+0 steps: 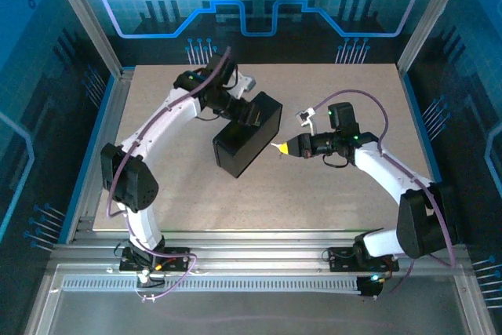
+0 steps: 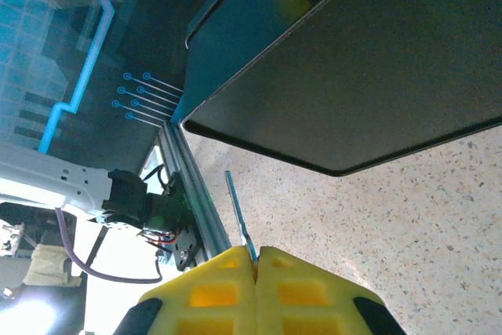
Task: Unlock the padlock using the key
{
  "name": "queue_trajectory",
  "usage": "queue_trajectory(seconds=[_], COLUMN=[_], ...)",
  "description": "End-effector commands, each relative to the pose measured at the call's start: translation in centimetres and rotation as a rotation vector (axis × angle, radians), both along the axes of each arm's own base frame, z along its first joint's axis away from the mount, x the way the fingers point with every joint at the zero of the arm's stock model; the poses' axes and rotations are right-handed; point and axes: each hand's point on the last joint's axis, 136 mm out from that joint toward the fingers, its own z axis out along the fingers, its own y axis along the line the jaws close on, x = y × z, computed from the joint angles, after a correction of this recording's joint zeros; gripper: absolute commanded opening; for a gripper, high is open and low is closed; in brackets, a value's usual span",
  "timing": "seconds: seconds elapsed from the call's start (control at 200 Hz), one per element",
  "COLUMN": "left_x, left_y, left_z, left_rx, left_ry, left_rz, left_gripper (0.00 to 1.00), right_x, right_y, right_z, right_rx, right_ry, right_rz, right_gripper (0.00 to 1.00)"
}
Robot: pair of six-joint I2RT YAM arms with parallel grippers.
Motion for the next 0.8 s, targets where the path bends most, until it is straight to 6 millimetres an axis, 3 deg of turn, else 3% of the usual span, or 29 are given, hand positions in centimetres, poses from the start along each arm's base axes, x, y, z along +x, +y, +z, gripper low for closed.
queue_trajectory(seconds=[0.0, 0.2, 0.365, 0.63, 0.795], left_x=[0.6, -1.5, -1.7, 0.6, 0.6], left_y=[-0.8, -1.8, -2.1, -2.0, -2.4], left_z=[3.8, 4.0, 2.7, 0.7, -0.2], left_rx=[0.033, 0.022, 0.025, 0.049, 0.019], left_ry=[-0.398, -0.573, -0.614, -0.611, -0.578], left_rz=[-0.358, -0.703, -0.888, -0.965, -0.994], left_gripper=[0.63, 0.64, 0.60, 0.59, 0.59], right_x=[-0.2, -0.4, -0.3, 0.1, 0.9], right_y=[-0.3, -0.5, -0.5, -0.4, -0.3], right_z=[0.8, 0.3, 0.1, -0.6, -0.6], right_rx=[-0.002, -0.029, -0.035, -0.049, -0.048], right_ry=[-0.028, 0.003, 0.014, 0.039, 0.044], right_rz=[0.002, 0.009, 0.013, 0.025, 0.026], right_gripper=[0.00, 0.00, 0.00, 0.00, 0.00])
